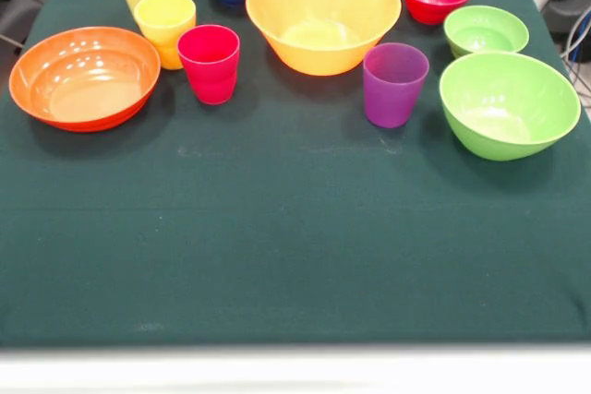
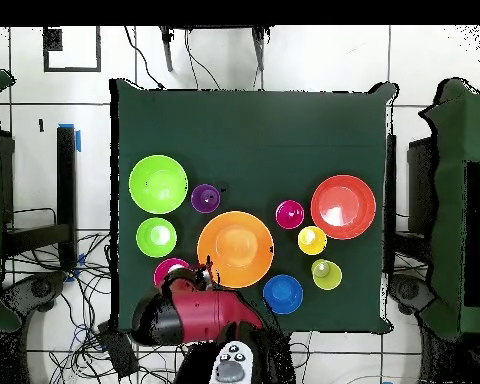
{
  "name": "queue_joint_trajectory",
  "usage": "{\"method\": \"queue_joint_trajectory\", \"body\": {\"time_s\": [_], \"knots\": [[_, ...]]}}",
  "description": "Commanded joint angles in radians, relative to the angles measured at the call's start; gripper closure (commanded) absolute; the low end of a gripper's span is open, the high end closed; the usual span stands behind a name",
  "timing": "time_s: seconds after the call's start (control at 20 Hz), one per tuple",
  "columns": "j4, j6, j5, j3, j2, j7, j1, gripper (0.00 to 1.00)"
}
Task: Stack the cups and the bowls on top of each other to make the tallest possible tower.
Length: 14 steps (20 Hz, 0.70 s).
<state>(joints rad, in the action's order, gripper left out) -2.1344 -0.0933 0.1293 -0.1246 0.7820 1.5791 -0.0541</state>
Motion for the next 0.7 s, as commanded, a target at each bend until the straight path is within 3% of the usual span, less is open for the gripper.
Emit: {"method": "queue_joint_trajectory", "body": {"time_s": [0.05,0.25,0.45,0.7], "knots": [[0.066,0.125,0.055,-0.013,-0.218,0.141,-0.035,0.0],[0.08,0.169,0.029,-0.047,-0.29,0.153,-0.065,0.0],[0.074,0.244,0.008,-0.03,-0.326,0.178,-0.043,0.0],[0.081,0.216,-0.022,-0.026,-0.34,0.177,-0.051,0.0]]}}
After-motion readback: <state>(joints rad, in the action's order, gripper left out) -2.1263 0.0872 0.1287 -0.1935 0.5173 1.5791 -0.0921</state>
